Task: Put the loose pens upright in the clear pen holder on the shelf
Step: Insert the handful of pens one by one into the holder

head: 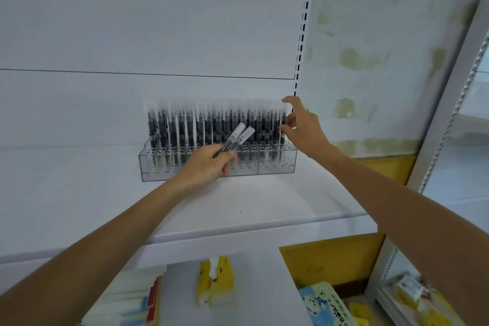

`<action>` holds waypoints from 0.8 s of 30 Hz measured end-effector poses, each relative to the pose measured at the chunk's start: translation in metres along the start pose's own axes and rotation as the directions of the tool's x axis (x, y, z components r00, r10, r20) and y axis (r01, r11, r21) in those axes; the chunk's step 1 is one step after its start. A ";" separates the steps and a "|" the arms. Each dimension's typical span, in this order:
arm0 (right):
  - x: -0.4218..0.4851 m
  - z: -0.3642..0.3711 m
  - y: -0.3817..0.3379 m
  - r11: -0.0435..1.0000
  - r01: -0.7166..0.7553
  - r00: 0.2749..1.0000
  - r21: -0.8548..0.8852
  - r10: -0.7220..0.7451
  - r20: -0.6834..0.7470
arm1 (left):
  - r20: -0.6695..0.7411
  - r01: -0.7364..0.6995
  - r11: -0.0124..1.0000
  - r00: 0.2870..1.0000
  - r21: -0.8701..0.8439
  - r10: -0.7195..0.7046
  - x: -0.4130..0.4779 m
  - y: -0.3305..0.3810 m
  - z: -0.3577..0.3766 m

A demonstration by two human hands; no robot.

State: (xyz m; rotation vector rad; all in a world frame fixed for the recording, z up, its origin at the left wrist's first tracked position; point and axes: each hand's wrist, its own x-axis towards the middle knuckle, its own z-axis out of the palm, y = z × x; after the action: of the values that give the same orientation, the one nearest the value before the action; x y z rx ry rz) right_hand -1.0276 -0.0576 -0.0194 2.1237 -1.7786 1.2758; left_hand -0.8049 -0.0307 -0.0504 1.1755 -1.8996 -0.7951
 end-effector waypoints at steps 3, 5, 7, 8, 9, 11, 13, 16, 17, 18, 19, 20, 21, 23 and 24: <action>0.003 0.000 -0.009 0.984 0.112 0.945 -0.136 -0.148 -0.292 | -0.097 0.008 0.999 0.995 -0.035 -0.011 0.001 0.000 -0.003; 0.004 0.003 -0.034 0.985 0.135 0.948 0.104 -0.098 -0.304 | -0.146 0.015 0.991 0.989 -0.135 -0.035 0.001 0.001 -0.006; 0.002 0.013 -0.066 0.913 -0.002 1.000 0.409 -0.005 0.016 | -0.183 0.019 0.977 0.981 -0.213 -0.059 -0.003 0.001 -0.010; -0.001 0.022 -0.081 0.879 -0.056 0.984 0.473 -0.032 0.176 | -0.205 0.020 0.971 0.976 -0.237 -0.070 -0.006 0.001 -0.014; -0.004 0.034 -0.093 0.856 -0.068 0.961 0.513 -0.082 0.264 | -0.224 0.023 0.967 0.971 -0.254 -0.082 -0.010 -0.001 -0.019; -0.009 0.055 -0.114 0.792 -0.063 0.949 0.608 -0.140 0.281 | -0.248 0.036 0.961 0.963 -0.273 -0.107 -0.019 -0.004 -0.033; -0.010 0.066 -0.133 0.725 -0.098 0.954 0.681 -0.126 0.271 | -0.255 0.056 0.972 0.960 -0.229 -0.116 -0.029 -0.009 -0.050; -0.007 0.077 -0.159 0.695 -0.083 0.954 0.715 -0.153 0.259 | -0.256 0.077 0.980 0.959 -0.183 -0.123 -0.040 -0.015 -0.073; -0.005 0.080 -0.167 0.699 -0.060 0.958 0.712 -0.161 0.239 | -0.259 0.077 0.977 0.957 -0.198 -0.128 -0.042 -0.018 -0.079; -0.003 0.083 -0.174 0.703 -0.042 0.965 0.710 -0.157 0.211 | -0.266 0.081 0.971 0.954 -0.224 -0.141 -0.045 -0.021 -0.084; -0.001 0.085 -0.182 0.695 -0.024 0.974 0.719 -0.147 0.174 | -0.276 0.087 0.965 0.948 -0.247 -0.156 -0.048 -0.024 -0.089; 0.003 0.084 -0.189 0.664 -0.007 0.984 0.747 -0.129 0.125 | -0.285 0.098 0.961 0.943 -0.260 -0.174 -0.050 -0.027 -0.094; 0.007 0.082 -0.194 0.618 0.002 0.993 0.786 -0.096 0.073 | -0.295 0.115 0.961 0.937 -0.253 -0.190 -0.053 -0.033 -0.100; 0.019 0.079 -0.198 0.601 0.062 0.998 0.797 -0.041 -0.048 | -0.322 0.146 0.974 0.926 -0.174 -0.196 -0.061 -0.045 -0.110; 0.024 0.078 -0.198 0.655 0.118 0.992 0.746 -0.051 -0.112 | -0.333 0.155 0.979 0.923 -0.129 -0.190 -0.064 -0.052 -0.115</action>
State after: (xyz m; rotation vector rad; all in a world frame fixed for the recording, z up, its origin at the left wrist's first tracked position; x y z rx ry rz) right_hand -0.8191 -0.0569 0.0293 2.3955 -1.1701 2.3420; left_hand -0.6652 -0.0052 -0.0498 1.3360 -1.4684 -0.7140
